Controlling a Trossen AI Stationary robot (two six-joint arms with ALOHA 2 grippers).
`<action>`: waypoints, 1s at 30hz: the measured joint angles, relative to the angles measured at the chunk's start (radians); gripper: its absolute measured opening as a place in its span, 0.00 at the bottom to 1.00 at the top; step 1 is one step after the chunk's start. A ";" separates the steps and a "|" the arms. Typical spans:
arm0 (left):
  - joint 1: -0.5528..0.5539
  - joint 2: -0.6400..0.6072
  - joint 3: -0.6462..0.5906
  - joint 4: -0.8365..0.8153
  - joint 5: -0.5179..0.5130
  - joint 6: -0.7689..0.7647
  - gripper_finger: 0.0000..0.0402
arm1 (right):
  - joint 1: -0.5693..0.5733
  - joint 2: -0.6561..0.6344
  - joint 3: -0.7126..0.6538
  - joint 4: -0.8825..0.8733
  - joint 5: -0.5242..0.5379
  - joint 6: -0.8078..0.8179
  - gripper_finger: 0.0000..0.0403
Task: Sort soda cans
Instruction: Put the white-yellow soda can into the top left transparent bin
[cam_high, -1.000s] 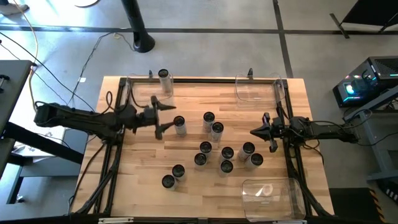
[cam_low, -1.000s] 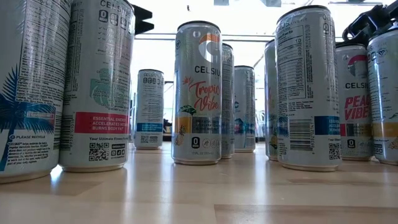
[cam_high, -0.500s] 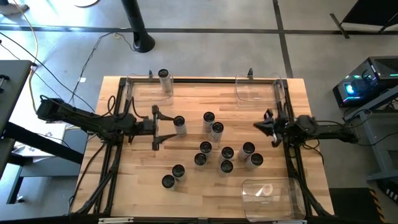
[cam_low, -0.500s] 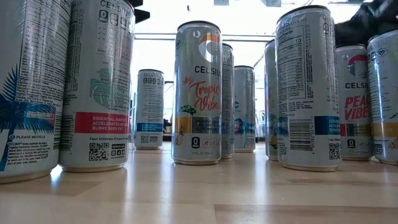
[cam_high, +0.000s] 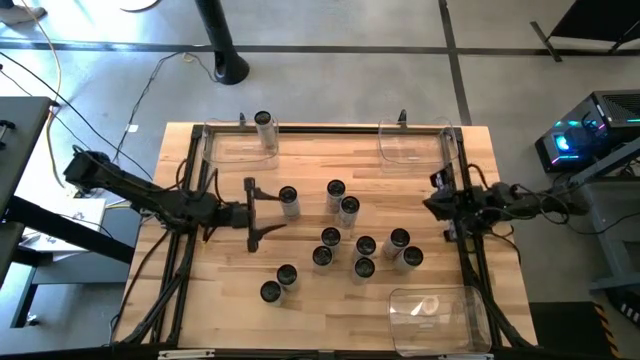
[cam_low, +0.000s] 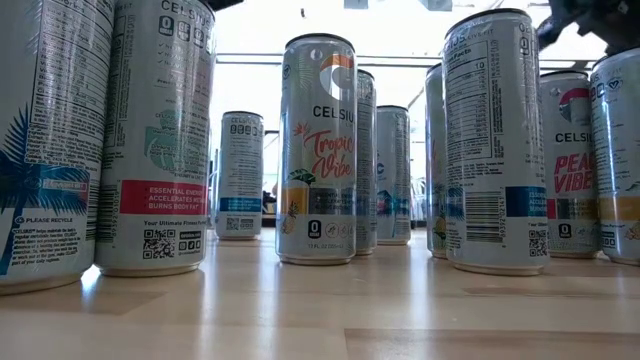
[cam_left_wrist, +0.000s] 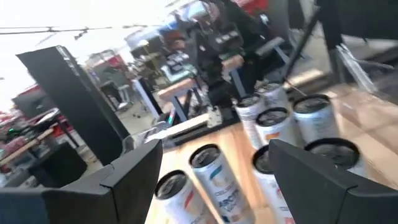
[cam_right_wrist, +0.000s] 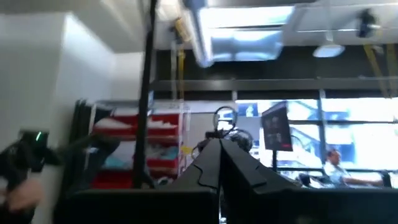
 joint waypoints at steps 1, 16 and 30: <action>-0.007 0.014 0.033 -0.039 0.000 -0.001 0.71 | 0.010 0.041 0.020 0.016 -0.010 -0.019 0.02; -0.133 0.127 0.371 -0.657 -0.399 -0.356 0.71 | 0.057 0.756 0.751 -0.637 -0.075 -0.141 0.47; -0.151 0.121 0.370 -0.821 -0.424 -0.550 0.71 | 0.041 1.364 1.497 -1.394 -0.295 -0.267 0.73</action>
